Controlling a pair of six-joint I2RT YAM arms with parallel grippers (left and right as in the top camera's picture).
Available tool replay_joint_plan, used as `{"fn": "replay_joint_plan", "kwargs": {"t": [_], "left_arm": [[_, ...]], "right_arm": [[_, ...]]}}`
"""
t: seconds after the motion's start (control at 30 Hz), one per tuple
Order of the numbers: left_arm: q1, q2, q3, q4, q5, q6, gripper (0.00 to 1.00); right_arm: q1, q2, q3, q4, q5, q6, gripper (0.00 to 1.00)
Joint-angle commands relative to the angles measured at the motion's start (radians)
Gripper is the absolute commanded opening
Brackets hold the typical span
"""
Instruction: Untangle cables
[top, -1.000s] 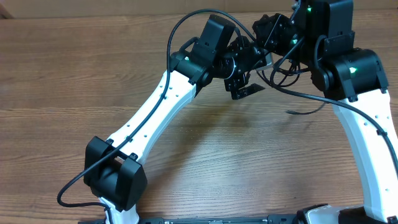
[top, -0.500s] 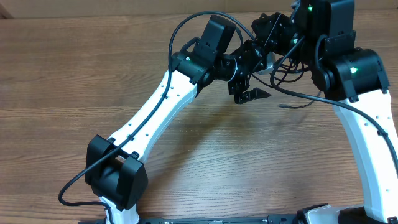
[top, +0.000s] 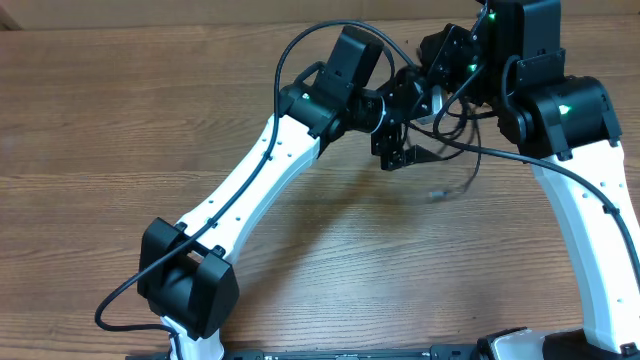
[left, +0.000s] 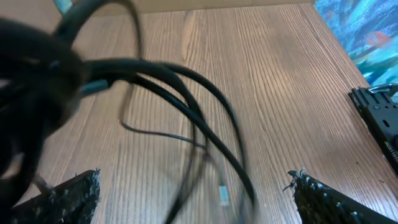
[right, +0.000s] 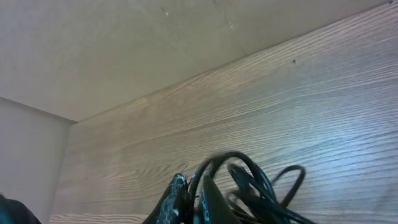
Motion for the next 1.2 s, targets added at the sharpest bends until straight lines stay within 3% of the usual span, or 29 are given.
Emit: {"fn": "replay_joint_plan", "kwargs": {"t": [0.0,0.4,0.93,1.17], "left_arm": [[-0.010,-0.006,0.003,0.002,0.026,-0.003,0.99],[-0.008,-0.006,0.003,-0.047,-0.054,-0.003,1.00],[-0.008,-0.006,0.003,-0.064,-0.053,-0.003,1.00],[-0.008,0.023,0.000,-0.068,-0.053,-0.003,0.99]], "right_arm": [[0.009,0.002,0.013,0.011,0.016,-0.008,0.07],[-0.079,0.002,0.013,0.013,0.016,-0.008,0.07],[-0.119,0.005,0.013,0.014,0.014,-0.007,0.07],[-0.119,0.006,0.013,0.060,-0.146,-0.003,0.07]]}}
